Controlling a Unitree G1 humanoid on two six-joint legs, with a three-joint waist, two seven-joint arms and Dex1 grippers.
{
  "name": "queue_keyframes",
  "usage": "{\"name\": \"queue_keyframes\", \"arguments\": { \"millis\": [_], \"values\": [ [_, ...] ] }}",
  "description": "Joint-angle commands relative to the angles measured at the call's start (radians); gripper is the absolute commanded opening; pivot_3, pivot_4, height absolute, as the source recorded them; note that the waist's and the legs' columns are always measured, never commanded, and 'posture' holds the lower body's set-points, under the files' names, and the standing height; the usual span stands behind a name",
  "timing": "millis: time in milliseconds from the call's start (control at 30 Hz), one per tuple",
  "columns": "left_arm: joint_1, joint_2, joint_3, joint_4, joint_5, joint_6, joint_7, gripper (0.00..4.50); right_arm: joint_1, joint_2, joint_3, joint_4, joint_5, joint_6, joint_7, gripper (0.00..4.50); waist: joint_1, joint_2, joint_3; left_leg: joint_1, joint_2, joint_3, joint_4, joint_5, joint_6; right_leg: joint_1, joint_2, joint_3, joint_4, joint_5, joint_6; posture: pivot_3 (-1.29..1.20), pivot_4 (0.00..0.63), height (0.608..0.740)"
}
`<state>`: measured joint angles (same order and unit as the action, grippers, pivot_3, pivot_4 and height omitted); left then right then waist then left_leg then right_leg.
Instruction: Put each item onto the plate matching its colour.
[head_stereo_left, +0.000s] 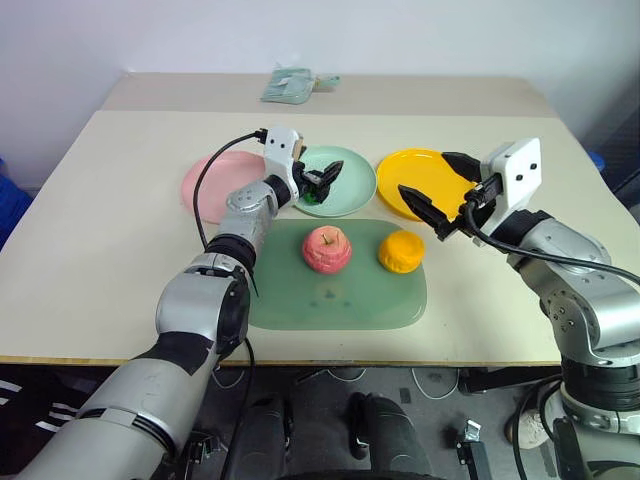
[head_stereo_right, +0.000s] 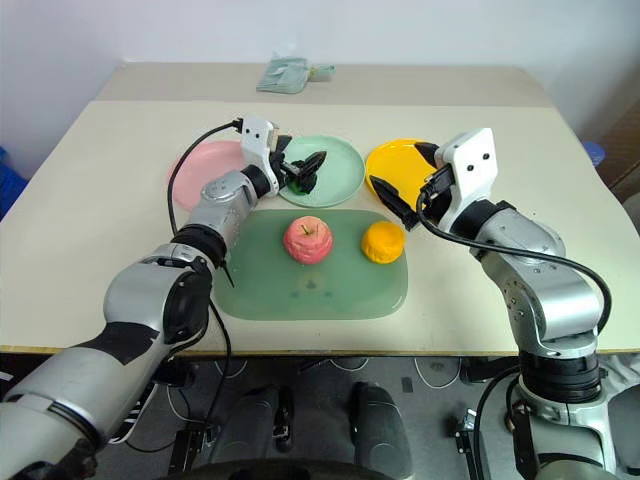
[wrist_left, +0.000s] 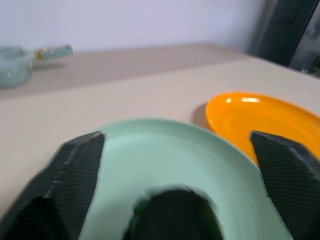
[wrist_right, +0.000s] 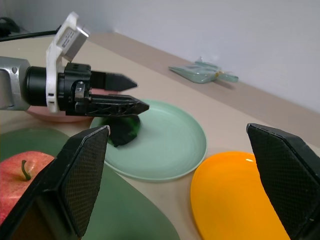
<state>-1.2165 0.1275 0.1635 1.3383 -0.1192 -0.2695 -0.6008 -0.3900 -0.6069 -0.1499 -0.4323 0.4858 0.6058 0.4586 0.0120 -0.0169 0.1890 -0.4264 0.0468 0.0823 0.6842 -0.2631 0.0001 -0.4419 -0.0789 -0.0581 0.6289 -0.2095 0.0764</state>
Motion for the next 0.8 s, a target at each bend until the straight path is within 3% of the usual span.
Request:
{"name": "queue_keyframes", "arguments": {
  "millis": [33, 167, 300, 367, 467, 567, 800],
  "values": [
    [-0.043, 0.029, 0.045, -0.037, -0.035, -0.041, -0.113, 4.49, 0.002, -0.006, -0.034, -0.045, 0.012, 0.003, 0.000, 4.50, 0.000, 0.000, 0.000, 0.000, 0.000, 0.000, 0.000, 0.000, 0.000, 0.000, 0.000, 0.000, 0.000, 0.000, 0.000, 0.00, 0.150, 0.740],
    [-0.039, 0.077, 0.094, -0.076, -0.110, 0.008, -0.401, 4.49, 0.003, -0.007, -0.033, -0.048, 0.022, 0.003, 0.015, 4.50, -0.003, 0.000, 0.000, 0.000, 0.000, 0.000, 0.000, 0.000, 0.000, 0.000, 0.000, 0.000, 0.000, 0.000, 0.000, 0.00, 0.150, 0.740],
    [0.004, 0.158, 0.106, -0.170, -0.226, 0.266, -0.869, 4.49, -0.001, -0.011, -0.030, -0.039, 0.029, 0.002, 0.035, 4.50, -0.005, 0.000, 0.000, 0.000, 0.000, 0.000, 0.000, 0.000, 0.000, 0.000, 0.000, 0.000, 0.000, 0.000, 0.000, 0.00, 0.150, 0.740],
    [0.052, 0.185, 0.070, -0.245, -0.249, 0.355, -0.989, 4.49, -0.004, -0.011, -0.027, -0.032, 0.032, 0.000, 0.051, 4.50, -0.006, 0.001, 0.000, 0.000, 0.000, 0.000, 0.000, 0.000, 0.000, 0.000, 0.000, 0.000, 0.000, 0.000, -0.001, 0.00, 0.150, 0.740],
    [0.146, 0.205, -0.029, -0.388, -0.290, 0.433, -1.014, 4.49, 0.002, -0.025, -0.017, -0.030, 0.042, 0.005, 0.091, 4.50, -0.007, 0.001, 0.000, 0.000, 0.000, 0.000, 0.000, 0.000, 0.000, 0.000, 0.000, 0.000, 0.000, 0.000, -0.001, 0.00, 0.150, 0.740],
    [0.222, 0.213, -0.112, -0.469, -0.251, 0.350, -1.014, 4.49, 0.067, -0.080, -0.012, -0.068, 0.072, 0.003, 0.200, 4.50, 0.003, 0.001, 0.000, 0.000, 0.000, -0.001, 0.000, 0.000, 0.000, 0.000, 0.000, 0.000, 0.000, 0.000, -0.001, 0.00, 0.150, 0.740],
    [0.275, 0.174, -0.145, -0.500, -0.250, 0.292, -1.014, 4.49, 0.192, -0.167, -0.051, -0.157, 0.151, -0.016, 0.347, 4.50, 0.000, 0.000, 0.000, 0.000, -0.001, -0.001, 0.001, 0.000, 0.000, 0.001, -0.001, 0.000, 0.000, 0.000, -0.001, 0.00, 0.150, 0.740]
  ]
}}
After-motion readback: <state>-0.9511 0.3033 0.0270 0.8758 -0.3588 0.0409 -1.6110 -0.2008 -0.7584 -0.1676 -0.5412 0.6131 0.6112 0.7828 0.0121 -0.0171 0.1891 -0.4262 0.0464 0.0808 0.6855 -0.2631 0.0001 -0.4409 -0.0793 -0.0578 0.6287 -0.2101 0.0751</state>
